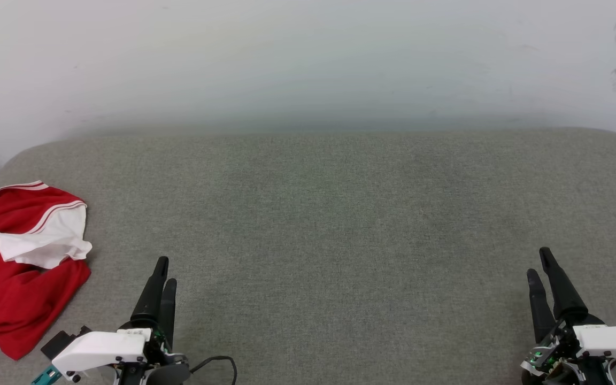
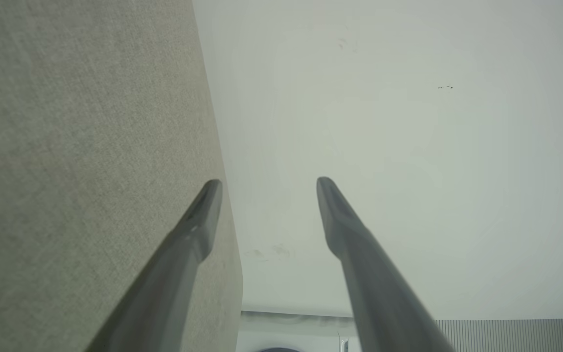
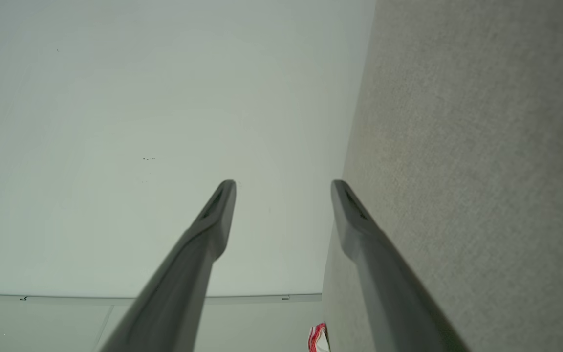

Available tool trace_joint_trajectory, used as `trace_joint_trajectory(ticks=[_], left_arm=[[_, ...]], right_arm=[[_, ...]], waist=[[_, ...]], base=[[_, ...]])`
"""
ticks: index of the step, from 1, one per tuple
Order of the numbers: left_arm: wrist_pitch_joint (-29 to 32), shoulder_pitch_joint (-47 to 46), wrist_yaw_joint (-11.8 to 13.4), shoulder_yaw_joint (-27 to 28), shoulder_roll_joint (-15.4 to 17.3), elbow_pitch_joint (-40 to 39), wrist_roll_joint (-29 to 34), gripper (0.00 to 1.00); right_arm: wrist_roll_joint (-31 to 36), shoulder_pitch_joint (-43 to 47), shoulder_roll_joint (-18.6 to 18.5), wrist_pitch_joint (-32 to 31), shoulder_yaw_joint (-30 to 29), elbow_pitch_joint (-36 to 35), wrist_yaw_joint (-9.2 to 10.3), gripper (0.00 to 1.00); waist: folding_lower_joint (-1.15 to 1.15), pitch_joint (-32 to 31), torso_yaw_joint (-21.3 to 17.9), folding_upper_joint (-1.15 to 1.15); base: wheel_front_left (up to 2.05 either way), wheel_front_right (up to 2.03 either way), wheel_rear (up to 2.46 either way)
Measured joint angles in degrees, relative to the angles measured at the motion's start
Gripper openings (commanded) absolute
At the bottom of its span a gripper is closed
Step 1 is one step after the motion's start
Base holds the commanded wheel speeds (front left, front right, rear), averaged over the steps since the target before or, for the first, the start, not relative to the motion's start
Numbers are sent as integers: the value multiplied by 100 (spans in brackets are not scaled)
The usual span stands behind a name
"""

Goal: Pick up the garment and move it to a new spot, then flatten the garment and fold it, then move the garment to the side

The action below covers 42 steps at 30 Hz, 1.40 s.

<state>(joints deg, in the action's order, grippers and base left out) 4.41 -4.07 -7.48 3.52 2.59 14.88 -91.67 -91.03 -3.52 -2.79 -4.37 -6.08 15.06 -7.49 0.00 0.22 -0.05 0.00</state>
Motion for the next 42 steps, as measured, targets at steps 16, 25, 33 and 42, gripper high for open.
trace_joint_trajectory(ticks=[16,25,33,42], left_arm=[[-412,-86,0,-209,2,-270,1362,100],[-616,-123,0,-371,4,-398,2405,100],[-770,-126,82,-468,5,-420,3424,100],[-938,-195,202,-628,19,-499,4657,100]], right_arm=[[1993,40,2,411,66,-476,0,100],[3095,88,1,597,104,-672,0,100],[4165,132,1,767,156,-758,0,100],[5063,148,1,821,151,-816,0,100]], waist=[[0,24,-10,0],[0,36,-13,0],[0,20,-25,0],[0,14,-22,0]], base=[[0,0,0],[0,0,0],[0,0,0],[0,0,0]])
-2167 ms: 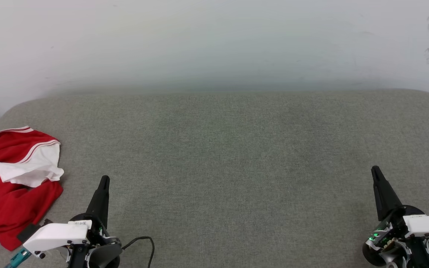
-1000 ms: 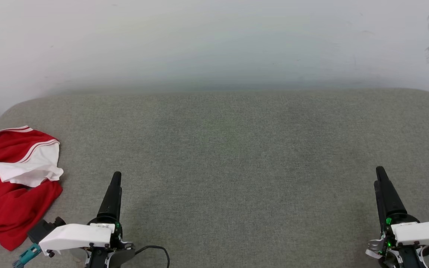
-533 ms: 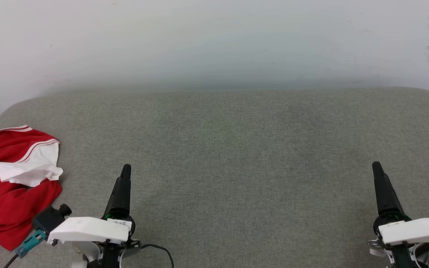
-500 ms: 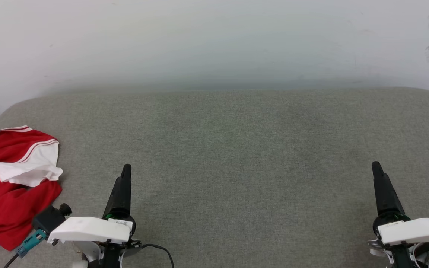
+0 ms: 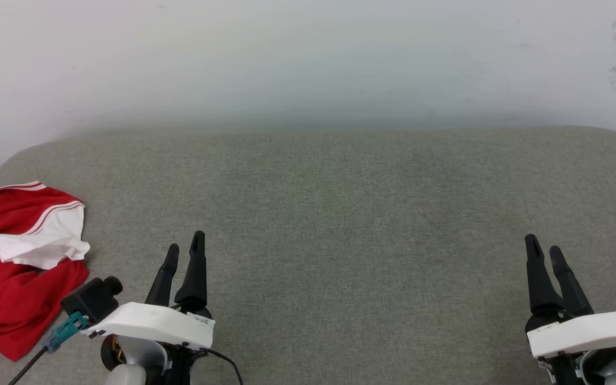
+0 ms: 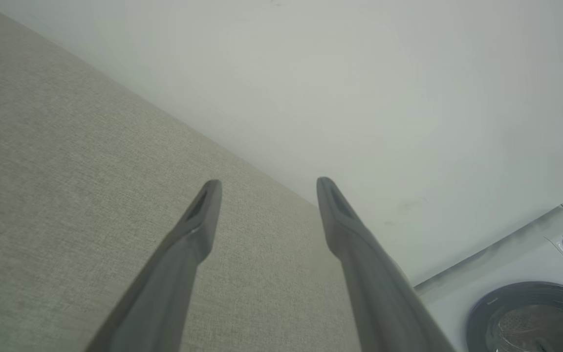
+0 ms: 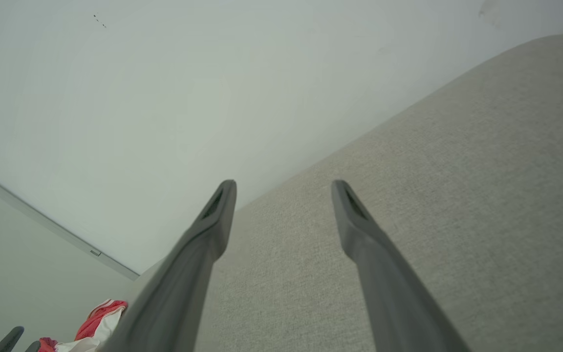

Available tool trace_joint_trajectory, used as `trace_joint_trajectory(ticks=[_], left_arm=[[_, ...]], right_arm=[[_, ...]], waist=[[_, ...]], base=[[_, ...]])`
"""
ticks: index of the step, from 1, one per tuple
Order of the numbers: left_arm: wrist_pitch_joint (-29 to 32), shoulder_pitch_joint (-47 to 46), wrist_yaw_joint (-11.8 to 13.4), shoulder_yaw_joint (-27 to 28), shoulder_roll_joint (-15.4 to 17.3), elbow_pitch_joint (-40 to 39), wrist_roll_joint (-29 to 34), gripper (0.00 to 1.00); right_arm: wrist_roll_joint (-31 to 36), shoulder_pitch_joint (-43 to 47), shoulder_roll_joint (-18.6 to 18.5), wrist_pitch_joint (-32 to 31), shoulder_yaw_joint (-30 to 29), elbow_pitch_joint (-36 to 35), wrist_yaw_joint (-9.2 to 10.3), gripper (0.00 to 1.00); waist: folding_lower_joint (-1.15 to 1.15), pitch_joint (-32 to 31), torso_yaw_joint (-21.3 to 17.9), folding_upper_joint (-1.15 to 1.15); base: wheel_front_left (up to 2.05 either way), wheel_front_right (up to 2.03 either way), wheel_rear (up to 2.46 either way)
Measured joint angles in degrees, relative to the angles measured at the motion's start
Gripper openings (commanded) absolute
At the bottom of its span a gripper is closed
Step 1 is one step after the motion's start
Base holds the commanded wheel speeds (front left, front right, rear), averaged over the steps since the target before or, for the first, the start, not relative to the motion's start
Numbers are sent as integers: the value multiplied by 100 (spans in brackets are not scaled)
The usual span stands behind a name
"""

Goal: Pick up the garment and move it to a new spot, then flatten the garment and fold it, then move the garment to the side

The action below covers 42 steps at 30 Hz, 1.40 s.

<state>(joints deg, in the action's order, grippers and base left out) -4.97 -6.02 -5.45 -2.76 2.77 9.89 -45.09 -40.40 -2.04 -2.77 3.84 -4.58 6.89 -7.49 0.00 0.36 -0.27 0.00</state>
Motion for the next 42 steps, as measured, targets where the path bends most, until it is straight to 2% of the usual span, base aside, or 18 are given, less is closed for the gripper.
trace_joint_trajectory(ticks=[10,28,42], left_arm=[[-177,-34,154,-243,125,-3,1036,100],[-433,-131,345,-525,207,118,2068,100],[-621,-147,397,-643,225,229,2699,100]], right_arm=[[1127,23,0,-9,48,-120,0,100],[2484,140,-1,44,42,-315,0,100],[3233,208,-1,141,11,-432,-1,100]], waist=[[0,-4,4,0],[0,-1,38,0],[0,-6,51,0]], base=[[0,0,0],[0,0,0],[0,0,0]])
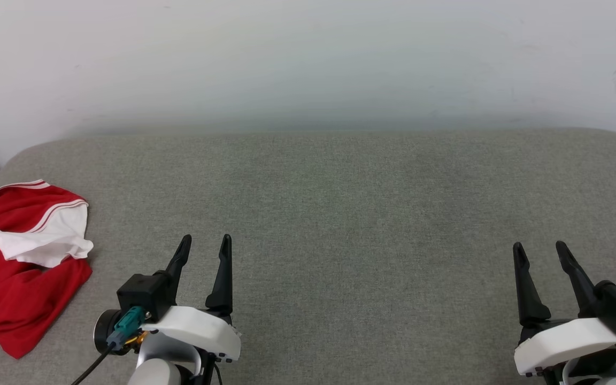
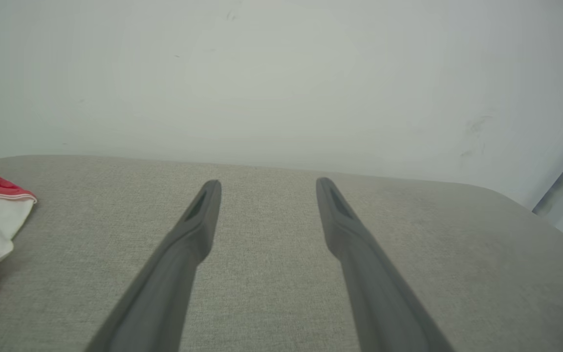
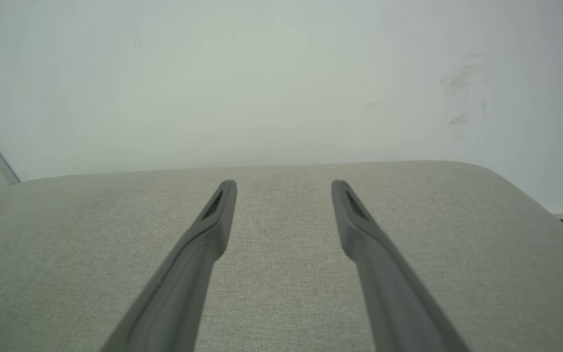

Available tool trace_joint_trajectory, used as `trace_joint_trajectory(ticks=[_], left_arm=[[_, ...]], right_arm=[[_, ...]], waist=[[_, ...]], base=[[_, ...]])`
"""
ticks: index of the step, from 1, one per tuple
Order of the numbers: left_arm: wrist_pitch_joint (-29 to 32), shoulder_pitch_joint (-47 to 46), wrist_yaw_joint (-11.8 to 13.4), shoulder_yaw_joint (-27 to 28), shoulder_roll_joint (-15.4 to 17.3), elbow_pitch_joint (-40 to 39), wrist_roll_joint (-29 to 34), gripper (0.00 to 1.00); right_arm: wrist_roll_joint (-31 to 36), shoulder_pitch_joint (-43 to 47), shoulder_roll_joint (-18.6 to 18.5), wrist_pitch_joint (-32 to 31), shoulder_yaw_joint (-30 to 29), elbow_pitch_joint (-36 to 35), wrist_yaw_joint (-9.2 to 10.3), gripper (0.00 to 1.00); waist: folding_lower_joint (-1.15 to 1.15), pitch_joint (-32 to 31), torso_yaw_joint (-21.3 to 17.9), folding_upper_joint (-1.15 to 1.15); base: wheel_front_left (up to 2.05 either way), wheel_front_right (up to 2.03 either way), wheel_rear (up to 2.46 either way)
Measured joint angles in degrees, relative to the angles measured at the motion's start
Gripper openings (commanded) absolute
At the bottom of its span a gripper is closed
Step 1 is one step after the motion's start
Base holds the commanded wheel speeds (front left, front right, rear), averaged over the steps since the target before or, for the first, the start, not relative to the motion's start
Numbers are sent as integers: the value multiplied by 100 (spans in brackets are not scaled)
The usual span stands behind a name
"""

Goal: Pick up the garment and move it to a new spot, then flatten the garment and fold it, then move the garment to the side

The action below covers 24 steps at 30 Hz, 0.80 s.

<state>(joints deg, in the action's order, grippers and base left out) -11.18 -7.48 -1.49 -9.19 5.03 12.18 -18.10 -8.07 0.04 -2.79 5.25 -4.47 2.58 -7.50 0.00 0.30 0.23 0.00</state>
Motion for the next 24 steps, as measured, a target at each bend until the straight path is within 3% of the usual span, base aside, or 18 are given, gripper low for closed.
trace_joint_trajectory(ticks=[24], left_arm=[[-265,-80,-137,-27,-97,222,789,100]], right_arm=[[754,-2,-2,280,-43,-24,0,100]], waist=[[0,36,31,0]], base=[[0,0,0]])
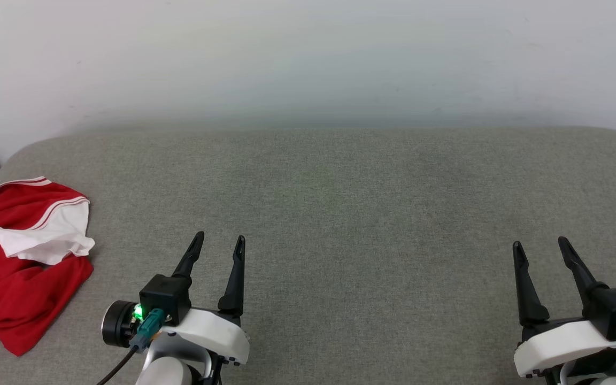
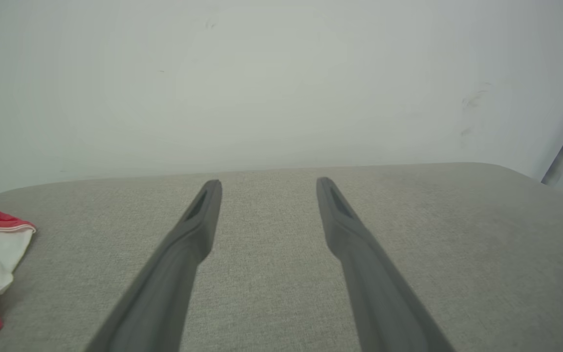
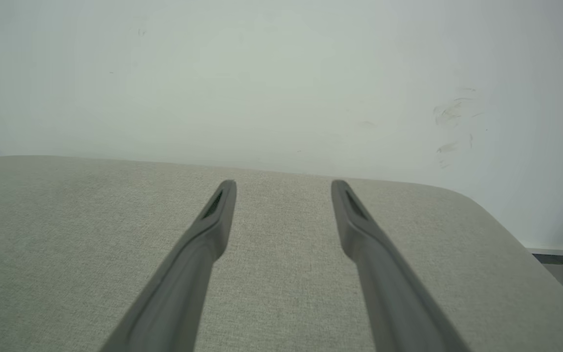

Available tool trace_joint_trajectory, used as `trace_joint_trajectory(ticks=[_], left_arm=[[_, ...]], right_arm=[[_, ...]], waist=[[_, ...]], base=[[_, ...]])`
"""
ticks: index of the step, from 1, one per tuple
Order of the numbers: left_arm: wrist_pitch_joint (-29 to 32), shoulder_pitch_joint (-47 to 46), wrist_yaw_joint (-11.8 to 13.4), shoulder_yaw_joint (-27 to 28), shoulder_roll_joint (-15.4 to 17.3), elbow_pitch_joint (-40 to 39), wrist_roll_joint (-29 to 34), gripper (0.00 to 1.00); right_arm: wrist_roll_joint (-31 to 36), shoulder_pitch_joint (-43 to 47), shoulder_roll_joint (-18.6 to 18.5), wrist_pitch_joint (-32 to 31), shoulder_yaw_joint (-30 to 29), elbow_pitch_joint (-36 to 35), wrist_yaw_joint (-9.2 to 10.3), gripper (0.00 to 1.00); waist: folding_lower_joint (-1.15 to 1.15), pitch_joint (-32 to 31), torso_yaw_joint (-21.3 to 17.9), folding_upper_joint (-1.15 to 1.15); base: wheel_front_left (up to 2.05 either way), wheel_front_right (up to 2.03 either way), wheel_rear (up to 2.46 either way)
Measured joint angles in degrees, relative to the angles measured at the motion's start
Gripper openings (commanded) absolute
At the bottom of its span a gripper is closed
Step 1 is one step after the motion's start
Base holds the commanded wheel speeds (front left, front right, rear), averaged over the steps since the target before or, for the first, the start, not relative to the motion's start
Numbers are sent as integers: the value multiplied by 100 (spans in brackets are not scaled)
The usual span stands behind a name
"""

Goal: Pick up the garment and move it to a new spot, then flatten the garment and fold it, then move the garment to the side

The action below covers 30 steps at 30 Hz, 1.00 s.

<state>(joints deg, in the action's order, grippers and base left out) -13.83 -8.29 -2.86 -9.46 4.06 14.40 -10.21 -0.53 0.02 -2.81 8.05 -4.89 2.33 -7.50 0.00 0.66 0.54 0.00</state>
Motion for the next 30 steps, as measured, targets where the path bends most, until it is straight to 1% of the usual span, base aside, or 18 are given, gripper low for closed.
trace_joint_trajectory(ticks=[11,21,26,30], left_arm=[[-109,-51,-45,19,-47,57,386,100],[-123,-60,-68,99,-80,100,390,100],[-124,-92,-66,112,-97,151,344,100],[-124,-129,-23,153,-104,174,302,100]], right_arm=[[357,-1,0,102,-23,-13,0,100],[203,-7,-1,125,-54,51,0,100],[183,-13,-3,113,-14,57,0,100],[151,-27,-3,89,93,9,0,100]], waist=[[0,24,48,0],[0,18,140,0],[0,11,279,0],[0,6,497,0]], base=[[0,0,0],[0,0,0],[0,0,0],[0,0,0]])
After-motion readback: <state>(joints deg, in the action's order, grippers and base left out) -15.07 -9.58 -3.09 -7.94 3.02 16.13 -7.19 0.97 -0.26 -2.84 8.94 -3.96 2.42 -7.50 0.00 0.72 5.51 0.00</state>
